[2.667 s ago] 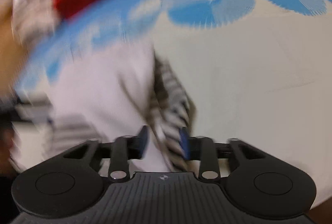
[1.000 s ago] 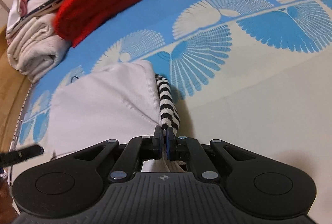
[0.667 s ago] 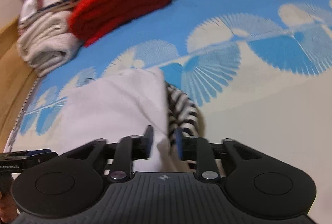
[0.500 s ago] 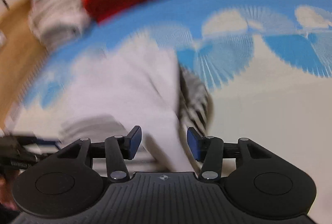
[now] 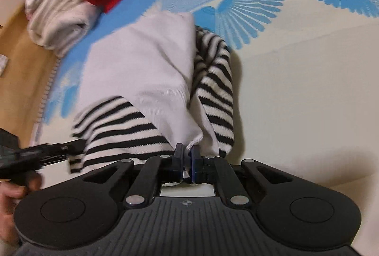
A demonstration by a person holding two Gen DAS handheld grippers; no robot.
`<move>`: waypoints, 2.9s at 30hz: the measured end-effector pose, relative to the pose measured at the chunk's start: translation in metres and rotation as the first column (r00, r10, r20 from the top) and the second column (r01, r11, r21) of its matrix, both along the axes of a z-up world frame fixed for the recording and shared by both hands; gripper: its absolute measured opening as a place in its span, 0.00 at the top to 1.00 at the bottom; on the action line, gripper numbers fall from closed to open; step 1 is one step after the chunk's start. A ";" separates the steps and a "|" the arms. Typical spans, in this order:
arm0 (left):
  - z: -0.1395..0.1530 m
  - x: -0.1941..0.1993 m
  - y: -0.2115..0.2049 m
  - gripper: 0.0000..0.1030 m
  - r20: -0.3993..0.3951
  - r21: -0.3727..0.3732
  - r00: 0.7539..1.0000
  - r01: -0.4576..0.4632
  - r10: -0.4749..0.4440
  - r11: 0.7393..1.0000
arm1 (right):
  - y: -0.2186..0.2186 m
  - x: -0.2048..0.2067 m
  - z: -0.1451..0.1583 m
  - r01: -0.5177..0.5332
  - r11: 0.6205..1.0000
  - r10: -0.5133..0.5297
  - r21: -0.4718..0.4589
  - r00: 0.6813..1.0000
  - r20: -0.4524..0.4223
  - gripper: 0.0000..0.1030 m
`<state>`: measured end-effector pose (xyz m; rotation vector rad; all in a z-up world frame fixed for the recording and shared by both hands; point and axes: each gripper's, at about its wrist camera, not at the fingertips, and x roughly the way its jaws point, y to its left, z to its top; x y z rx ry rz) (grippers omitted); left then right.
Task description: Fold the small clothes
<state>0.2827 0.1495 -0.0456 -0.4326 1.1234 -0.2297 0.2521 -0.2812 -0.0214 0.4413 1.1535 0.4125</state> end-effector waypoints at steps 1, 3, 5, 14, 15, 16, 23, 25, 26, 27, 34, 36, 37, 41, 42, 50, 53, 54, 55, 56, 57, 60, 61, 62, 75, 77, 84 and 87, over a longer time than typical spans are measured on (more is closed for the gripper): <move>0.001 -0.001 -0.002 0.53 -0.003 0.010 1.000 0.006 -0.006 1.000 | 0.001 0.000 -0.002 -0.004 1.000 0.004 -0.031 1.000 -0.006 0.95; 0.012 -0.005 -0.006 0.53 0.020 0.021 0.999 0.031 -0.031 0.999 | 0.000 0.000 -0.005 -0.004 0.998 0.003 -0.064 1.000 -0.021 0.95; 0.010 -0.010 -0.006 0.51 0.033 0.055 0.998 0.054 -0.056 0.997 | -0.001 0.000 -0.006 -0.016 0.996 0.014 -0.087 1.000 -0.016 0.95; 0.045 -0.030 -0.020 0.39 0.077 0.291 0.995 0.036 -0.061 0.956 | -0.005 -0.012 0.001 0.021 0.983 -0.022 -0.181 1.000 0.002 0.94; 0.057 -0.037 -0.023 0.33 0.108 0.318 0.992 0.028 -0.066 0.948 | -0.004 -0.017 0.006 0.036 0.963 -0.029 -0.267 0.999 0.028 0.94; 0.071 -0.048 -0.025 0.20 0.145 0.340 0.987 0.017 -0.070 0.940 | -0.004 -0.023 0.011 0.046 0.941 -0.030 -0.335 0.998 0.054 0.93; 0.141 -0.145 -0.047 0.03 0.381 0.372 0.924 -0.133 -0.021 0.919 | -0.005 -0.098 0.103 0.195 0.916 -0.042 -0.351 0.916 0.399 0.39; 0.148 -0.174 -0.058 0.02 0.431 0.374 0.903 -0.177 -0.001 0.910 | 0.000 -0.132 0.126 0.200 0.926 -0.018 -0.319 0.870 0.493 0.31; 0.151 -0.186 -0.065 0.02 0.444 0.380 0.896 -0.190 0.002 0.905 | 0.003 -0.148 0.134 0.196 0.932 -0.008 -0.305 0.854 0.521 0.30; 0.154 -0.200 -0.070 0.02 0.454 0.385 0.891 -0.195 -0.001 0.902 | 0.004 -0.163 0.139 0.195 0.937 -0.006 -0.290 0.839 0.544 0.28; 0.118 -0.244 -0.099 0.01 0.405 0.368 0.914 -0.182 0.019 0.912 | 0.016 -0.222 0.109 0.196 0.940 -0.025 -0.281 0.858 0.513 0.21; 0.107 -0.237 -0.102 0.01 0.337 0.376 0.941 -0.174 0.041 0.910 | 0.022 -0.222 0.099 0.189 0.934 -0.027 -0.302 0.882 0.470 0.22; 0.105 -0.234 -0.104 0.01 0.328 0.380 0.943 -0.183 0.053 0.907 | 0.026 -0.222 0.098 0.183 0.937 -0.023 -0.296 0.881 0.473 0.22; 0.098 -0.224 -0.112 0.01 0.340 0.433 0.940 -0.186 0.031 0.882 | 0.041 -0.218 0.093 0.161 0.925 0.031 -0.344 0.870 0.491 0.22; 0.096 -0.221 -0.113 0.01 0.335 0.437 0.942 -0.184 0.030 0.880 | 0.043 -0.216 0.091 0.157 0.925 0.033 -0.345 0.874 0.485 0.22; 0.087 -0.213 -0.119 0.01 0.298 0.420 0.953 -0.179 0.051 0.890 | 0.055 -0.208 0.088 0.150 0.932 0.035 -0.330 0.870 0.492 0.22; 0.086 -0.211 -0.119 0.01 0.296 0.420 0.954 -0.183 0.057 0.889 | 0.059 -0.206 0.087 0.141 0.932 0.045 -0.335 0.870 0.491 0.22; 0.086 -0.210 -0.118 0.01 0.294 0.419 0.954 -0.185 0.060 0.889 | 0.060 -0.205 0.086 0.138 0.931 0.049 -0.338 0.869 0.492 0.22; 0.085 -0.210 -0.118 0.01 0.291 0.419 0.955 -0.187 0.064 0.888 | 0.061 -0.204 0.086 0.136 0.931 0.052 -0.339 0.870 0.491 0.22; 0.085 -0.209 -0.118 0.01 0.289 0.418 0.955 -0.189 0.067 0.889 | 0.061 -0.204 0.086 0.134 0.932 0.053 -0.338 0.870 0.490 0.21; 0.084 -0.209 -0.118 0.01 0.287 0.417 0.955 -0.190 0.070 0.889 | 0.062 -0.204 0.086 0.131 0.932 0.054 -0.337 0.871 0.489 0.21; 0.084 -0.208 -0.118 0.01 0.285 0.413 0.956 -0.192 0.074 0.890 | 0.065 -0.204 0.086 0.121 0.934 0.063 -0.335 0.871 0.488 0.21; 0.084 -0.208 -0.119 0.01 0.284 0.412 0.956 -0.190 0.073 0.891 | 0.066 -0.205 0.086 0.113 0.934 0.071 -0.339 0.870 0.488 0.21; 0.084 -0.208 -0.119 0.01 0.284 0.411 0.956 -0.189 0.071 0.892 | 0.068 -0.205 0.086 0.108 0.934 0.078 -0.342 0.869 0.488 0.20; 0.082 -0.205 -0.123 0.01 0.282 0.409 0.957 -0.179 0.062 0.895 | 0.082 -0.206 0.086 0.079 0.931 0.116 -0.357 0.862 0.494 0.20; 0.081 -0.205 -0.123 0.01 0.281 0.410 0.958 -0.180 0.064 0.894 | 0.083 -0.205 0.086 0.082 0.931 0.113 -0.355 0.862 0.494 0.20; 0.080 -0.205 -0.123 0.01 0.277 0.411 0.959 -0.181 0.067 0.894 | 0.082 -0.203 0.086 0.079 0.932 0.112 -0.354 0.866 0.488 0.19; 0.080 -0.205 -0.123 0.01 0.277 0.412 0.959 -0.181 0.066 0.893 | 0.082 -0.203 0.085 0.077 0.932 0.112 -0.353 0.867 0.485 0.19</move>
